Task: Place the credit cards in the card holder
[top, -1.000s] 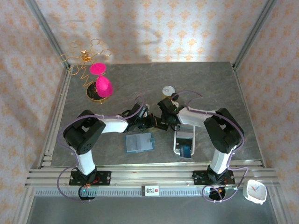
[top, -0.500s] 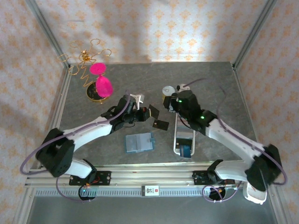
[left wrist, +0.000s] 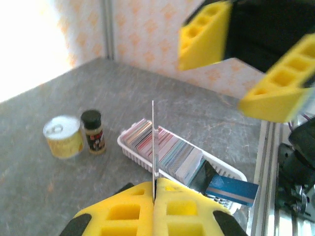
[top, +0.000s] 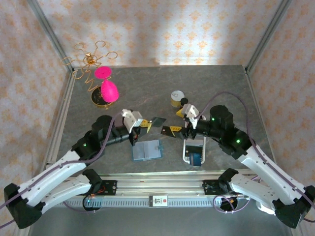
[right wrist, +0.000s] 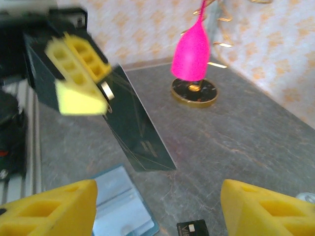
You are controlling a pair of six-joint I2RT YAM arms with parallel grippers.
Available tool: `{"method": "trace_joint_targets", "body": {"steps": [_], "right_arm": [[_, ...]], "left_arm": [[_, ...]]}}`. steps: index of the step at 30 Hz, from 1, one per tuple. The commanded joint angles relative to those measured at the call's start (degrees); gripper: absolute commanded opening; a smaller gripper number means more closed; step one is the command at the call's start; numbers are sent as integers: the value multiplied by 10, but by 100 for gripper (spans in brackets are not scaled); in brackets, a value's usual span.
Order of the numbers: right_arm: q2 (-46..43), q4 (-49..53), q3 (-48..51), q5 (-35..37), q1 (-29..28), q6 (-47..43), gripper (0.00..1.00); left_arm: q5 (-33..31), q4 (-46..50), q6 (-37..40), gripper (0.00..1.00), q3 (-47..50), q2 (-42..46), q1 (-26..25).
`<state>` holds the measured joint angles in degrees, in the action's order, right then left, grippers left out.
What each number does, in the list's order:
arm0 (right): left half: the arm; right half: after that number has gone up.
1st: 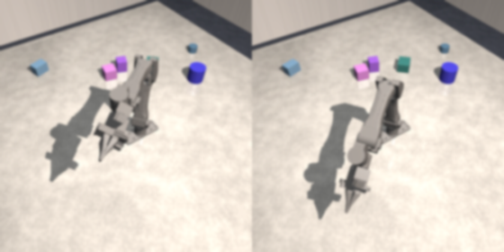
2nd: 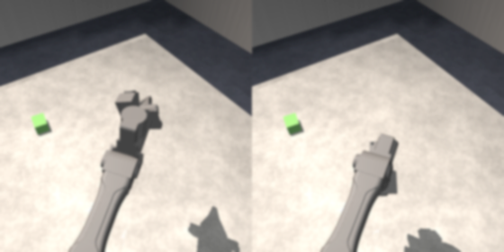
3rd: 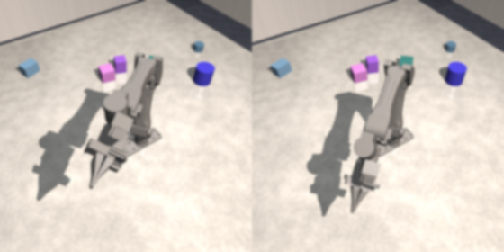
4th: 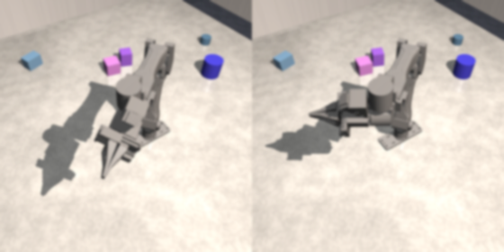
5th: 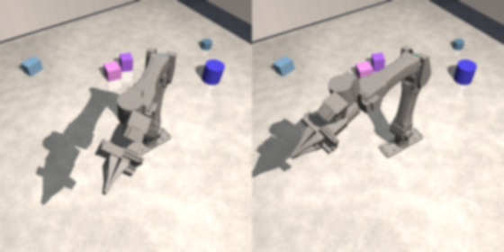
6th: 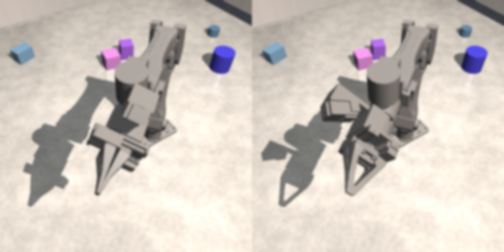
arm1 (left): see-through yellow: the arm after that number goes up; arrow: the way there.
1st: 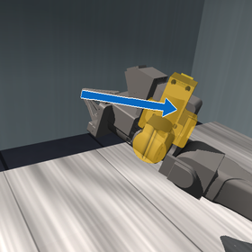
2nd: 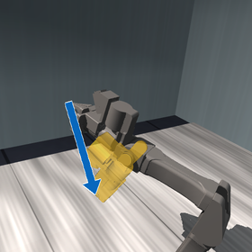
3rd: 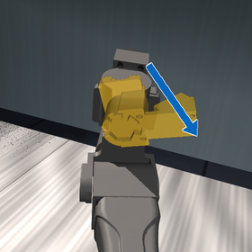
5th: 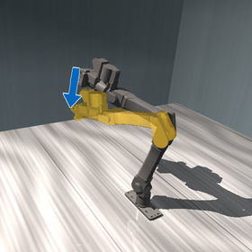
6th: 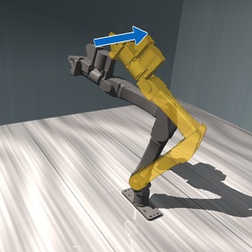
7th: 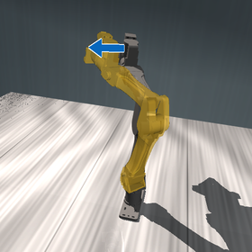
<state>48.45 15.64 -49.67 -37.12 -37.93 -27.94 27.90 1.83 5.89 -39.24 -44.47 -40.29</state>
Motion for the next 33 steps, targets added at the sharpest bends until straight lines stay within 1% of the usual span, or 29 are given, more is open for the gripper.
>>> {"method": "trace_joint_targets", "body": {"steps": [1, 5, 11, 15, 20, 22, 24, 25, 26, 28, 29, 30, 31, 32, 33], "right_arm": [[20, 50, -47, -76, -1, -82, 64], [56, 56, -77, -109, -6, -98, 58], [105, 71, -116, -123, -27, -111, 54], [127, 76, -128, -108, -49, -112, 52], [146, 79, -135, -80, -66, -116, 37], [150, 80, -134, -75, -71, -115, 29], [151, 81, -130, -72, -73, -115, 16], [150, 79, -125, -71, -73, -115, 5], [150, 77, -121, -68, -73, -114, 0], [144, 68, -107, -67, -74, -106, 0], [139, 59, -97, -64, -74, -95, 0], [132, 46, -81, -56, -74, -75, 0], [123, 33, -63, -46, -74, -53, 0], [116, 18, -44, -37, -74, -33, 0], [104, -11, -18, -13, -74, 18, 0]], "left_arm": [[28, 25, 142, 0, -6, 17, -4], [41, 93, 197, 0, -49, 6, -7], [38, 90, 228, 0, -47, 13, -11], [39, 92, 236, 0, -52, 12, -11], [41, 99, 240, 0, -52, 13, -12], [41, 102, 240, 0, -50, 16, -12], [40, 100, 236, 0, -48, 19, -12], [40, 98, 232, 0, -46, 20, -12], [38, 96, 228, 0, -43, 20, -12], [31, 84, 202, 0, -35, 23, -12], [17, 74, 178, 4, -32, 23, -12], [-13, 64, 141, 27, -29, 23, -12], [-49, 54, 99, 44, -27, 25, -12], [-77, 50, 53, 53, -23, 27, -12], [-101, 48, 2, 60, -18, 29, -12]]}}
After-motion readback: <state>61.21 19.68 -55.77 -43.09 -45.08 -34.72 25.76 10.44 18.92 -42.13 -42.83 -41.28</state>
